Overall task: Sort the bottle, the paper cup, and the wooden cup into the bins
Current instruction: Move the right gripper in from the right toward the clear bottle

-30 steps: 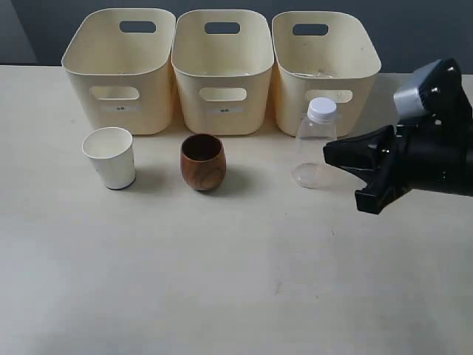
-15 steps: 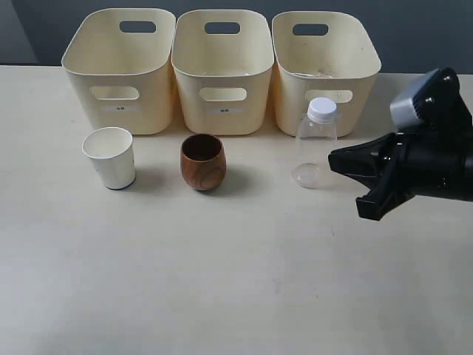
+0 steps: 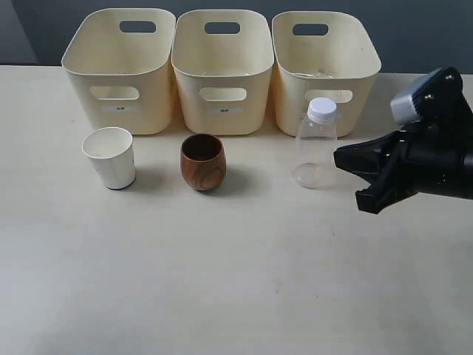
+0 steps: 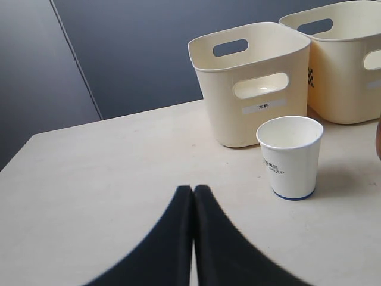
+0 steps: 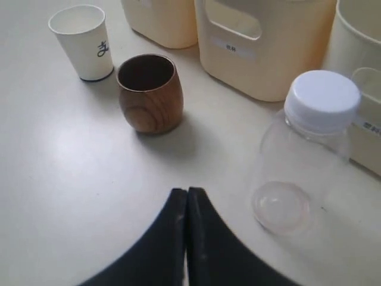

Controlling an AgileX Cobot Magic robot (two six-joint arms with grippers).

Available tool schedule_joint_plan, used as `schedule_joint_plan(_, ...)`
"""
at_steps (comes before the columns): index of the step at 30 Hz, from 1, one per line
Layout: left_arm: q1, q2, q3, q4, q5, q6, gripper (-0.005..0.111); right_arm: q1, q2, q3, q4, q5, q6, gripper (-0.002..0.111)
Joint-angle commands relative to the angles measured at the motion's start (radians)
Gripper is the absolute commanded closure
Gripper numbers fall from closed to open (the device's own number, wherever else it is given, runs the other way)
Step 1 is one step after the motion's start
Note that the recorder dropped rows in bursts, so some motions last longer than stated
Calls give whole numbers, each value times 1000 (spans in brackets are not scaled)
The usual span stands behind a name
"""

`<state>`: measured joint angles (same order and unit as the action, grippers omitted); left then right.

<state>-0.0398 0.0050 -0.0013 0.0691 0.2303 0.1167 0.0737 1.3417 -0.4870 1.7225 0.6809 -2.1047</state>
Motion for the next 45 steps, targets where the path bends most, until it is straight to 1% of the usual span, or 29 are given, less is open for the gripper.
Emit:
schedule_joint_plan(1,-3,-5,1,0,-5,-2,107,-3,1,5,17,-18,-5,109)
schedule_joint_plan(5,-3,-5,1,0,-5,-2,107,-3,21,7,22,-25,-5,109)
schedule_joint_plan(8,-3,-5,1,0,-5,-2,107,-3,65,12,22,-71,-5,109)
schedule_joint_plan(14,-3,-5,1,0,-5,-2,107,-3,69,12,22,-117,-5,109)
schedule_joint_plan(22,-3,-5,1,0,-5,-2,107,-3,69,12,22,-71,-5,109)
schedule_joint_plan(29,-3,-5,1,0,-5,-2,107,-3,69,12,22,-127,-5,109)
schedule_joint_plan(36,-3,-5,1,0,-5,-2,107,-3,71,14,22,-130,-5,109)
schedule_joint_plan(37,-3,-5,1,0,-5,-2,107,-3,73,21,22,-126,-5,109)
schedule_joint_plan(43,-3,-5,1,0,-5,-2,107,-3,121,36,22,49,-5,109)
schedule_joint_plan(45,-3,-5,1,0,-5,-2,107,-3,143,41,22,80,-5,109)
